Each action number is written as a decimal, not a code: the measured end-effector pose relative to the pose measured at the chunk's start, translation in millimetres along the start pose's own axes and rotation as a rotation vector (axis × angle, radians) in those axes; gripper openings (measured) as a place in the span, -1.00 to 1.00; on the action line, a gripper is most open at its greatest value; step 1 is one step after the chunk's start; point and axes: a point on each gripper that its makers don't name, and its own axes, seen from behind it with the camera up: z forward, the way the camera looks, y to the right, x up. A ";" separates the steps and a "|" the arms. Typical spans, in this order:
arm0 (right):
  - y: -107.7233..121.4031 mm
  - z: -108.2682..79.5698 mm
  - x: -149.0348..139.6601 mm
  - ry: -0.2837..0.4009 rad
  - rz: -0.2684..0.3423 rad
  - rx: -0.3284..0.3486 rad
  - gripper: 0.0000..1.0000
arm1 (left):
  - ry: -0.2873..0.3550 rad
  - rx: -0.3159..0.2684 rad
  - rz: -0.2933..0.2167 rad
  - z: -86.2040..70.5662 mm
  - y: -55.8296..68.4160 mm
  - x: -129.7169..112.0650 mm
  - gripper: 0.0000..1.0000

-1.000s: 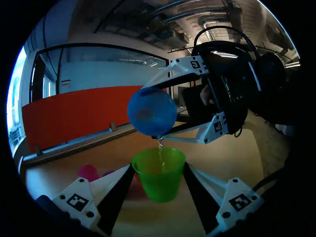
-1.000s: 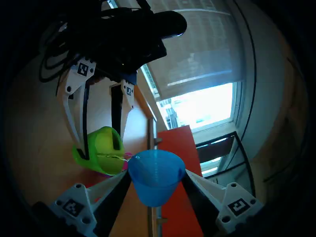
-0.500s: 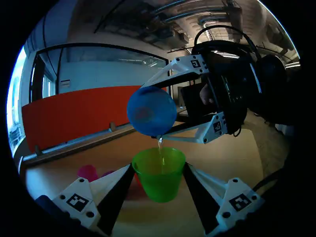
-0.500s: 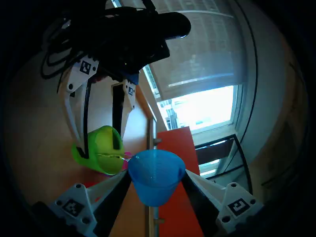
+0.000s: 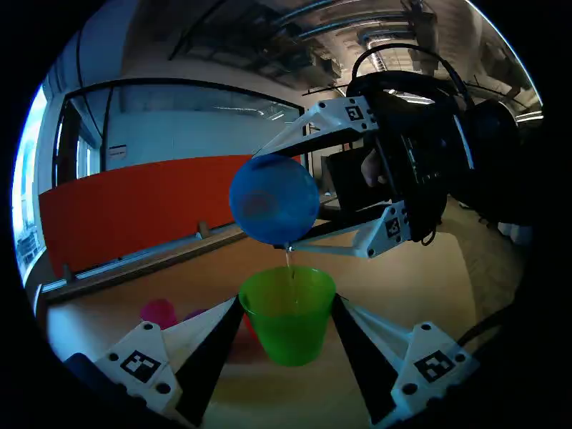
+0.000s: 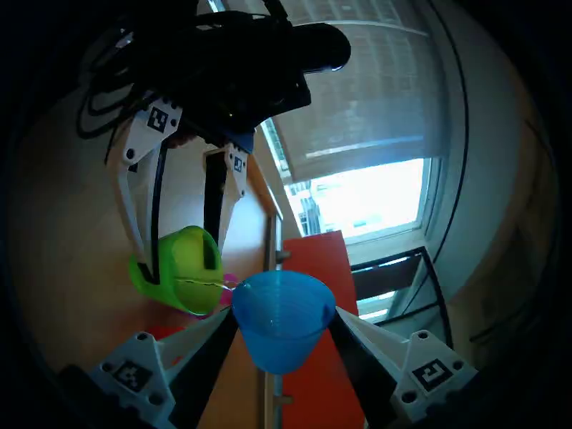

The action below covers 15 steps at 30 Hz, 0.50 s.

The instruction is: Pour water

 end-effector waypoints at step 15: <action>1.3 -0.6 -1.8 -0.004 -0.037 -0.001 0.80 | 0.002 -0.002 0.001 1.5 1.2 0.8 0.74</action>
